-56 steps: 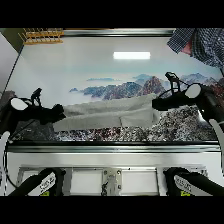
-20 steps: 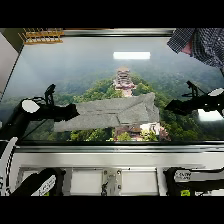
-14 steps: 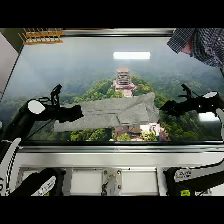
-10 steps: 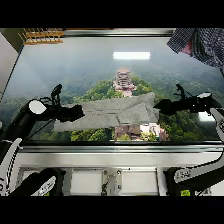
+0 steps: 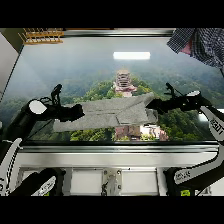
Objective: Fold the clothes and pants, and hang the long-sleeved shirts on hangers.
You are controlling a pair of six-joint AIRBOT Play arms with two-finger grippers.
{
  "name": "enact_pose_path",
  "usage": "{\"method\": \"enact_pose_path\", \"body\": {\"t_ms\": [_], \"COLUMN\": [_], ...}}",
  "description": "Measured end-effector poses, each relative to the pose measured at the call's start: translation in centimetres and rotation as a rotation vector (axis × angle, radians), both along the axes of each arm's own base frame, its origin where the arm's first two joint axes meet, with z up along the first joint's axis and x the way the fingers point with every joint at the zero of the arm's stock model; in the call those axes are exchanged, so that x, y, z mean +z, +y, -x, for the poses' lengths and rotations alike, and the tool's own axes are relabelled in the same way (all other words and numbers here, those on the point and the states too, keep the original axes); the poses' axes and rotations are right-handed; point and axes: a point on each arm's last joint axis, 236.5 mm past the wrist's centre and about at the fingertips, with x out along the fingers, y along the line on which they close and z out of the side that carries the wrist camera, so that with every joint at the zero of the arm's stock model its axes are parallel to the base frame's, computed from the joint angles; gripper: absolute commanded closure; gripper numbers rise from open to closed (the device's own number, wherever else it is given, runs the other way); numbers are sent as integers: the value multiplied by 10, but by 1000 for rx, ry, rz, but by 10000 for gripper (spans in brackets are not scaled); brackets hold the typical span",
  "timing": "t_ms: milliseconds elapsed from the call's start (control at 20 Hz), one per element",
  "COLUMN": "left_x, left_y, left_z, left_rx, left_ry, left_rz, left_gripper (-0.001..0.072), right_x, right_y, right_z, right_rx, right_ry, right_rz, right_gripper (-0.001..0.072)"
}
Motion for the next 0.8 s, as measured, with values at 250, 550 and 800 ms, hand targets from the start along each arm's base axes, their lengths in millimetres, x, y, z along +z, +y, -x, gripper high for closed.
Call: {"method": "enact_pose_path", "body": {"t_ms": [250,550,800], "left_x": [0,1,2], "left_y": [0,1,3], "left_z": [0,-6,-11], "left_rx": [0,13,27], "left_ry": [0,-21,-40], "left_rz": [0,-2,-4], "left_gripper": [701,701,701], "right_x": [3,16,21], "right_y": [-3,-15,0], "right_z": [-5,1,7], "right_rx": [-30,-31,27], "right_ry": [-9,-6,-20], "right_rz": [-18,-83,-106], "right_gripper": [-5,-5,-5]}}
